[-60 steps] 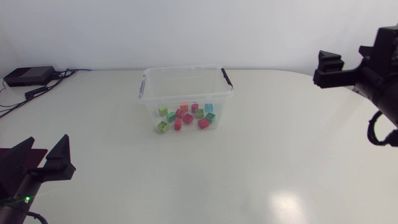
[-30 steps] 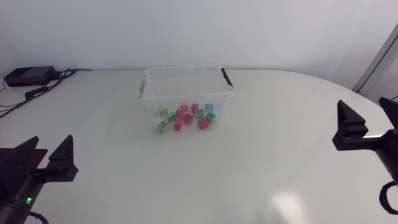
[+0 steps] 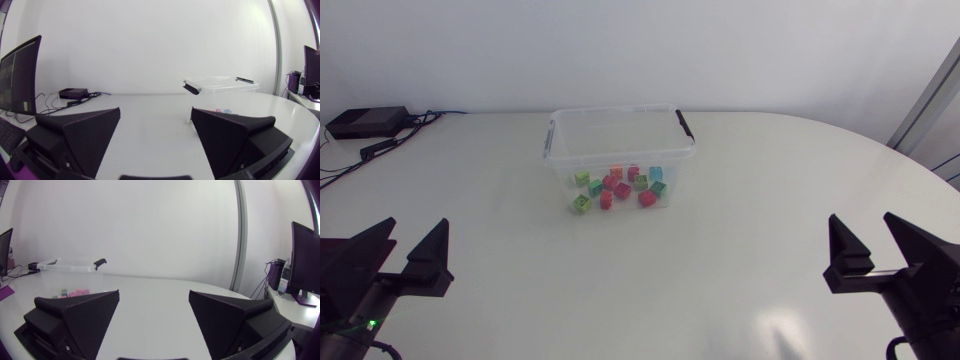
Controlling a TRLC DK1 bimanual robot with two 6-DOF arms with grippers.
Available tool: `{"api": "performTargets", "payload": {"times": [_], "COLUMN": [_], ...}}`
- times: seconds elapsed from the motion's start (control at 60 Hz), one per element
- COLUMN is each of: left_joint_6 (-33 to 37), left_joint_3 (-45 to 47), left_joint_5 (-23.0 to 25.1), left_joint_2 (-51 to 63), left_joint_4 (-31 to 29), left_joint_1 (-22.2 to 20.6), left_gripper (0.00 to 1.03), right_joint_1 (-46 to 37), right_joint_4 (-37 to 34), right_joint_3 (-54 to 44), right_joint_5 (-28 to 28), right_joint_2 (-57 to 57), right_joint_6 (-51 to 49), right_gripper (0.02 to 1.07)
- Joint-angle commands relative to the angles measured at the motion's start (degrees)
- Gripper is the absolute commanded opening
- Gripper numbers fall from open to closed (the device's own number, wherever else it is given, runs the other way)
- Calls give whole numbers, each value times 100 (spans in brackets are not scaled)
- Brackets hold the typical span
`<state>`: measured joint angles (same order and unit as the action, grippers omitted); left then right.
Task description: Pick up the duplo bricks and place them in the container
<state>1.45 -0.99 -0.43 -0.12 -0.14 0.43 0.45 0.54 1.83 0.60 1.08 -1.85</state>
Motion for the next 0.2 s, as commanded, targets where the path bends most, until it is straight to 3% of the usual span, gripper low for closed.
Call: {"api": "performTargets", "payload": {"times": [0.0,0.183], "left_joint_6": [-145,-145], "left_joint_3": [99,99], "left_joint_5": [43,43], "left_joint_2": [12,12], "left_joint_4": [14,14], "left_joint_1": [-43,-43], "left_gripper": [99,99], "right_joint_1": [-45,-45], "right_joint_4": [-54,-54], "right_joint_3": [-183,-183], "right_joint_5": [-60,-60], "right_joint_2": [-108,-108], "right_joint_6": [185,185], "right_gripper": [102,102]}}
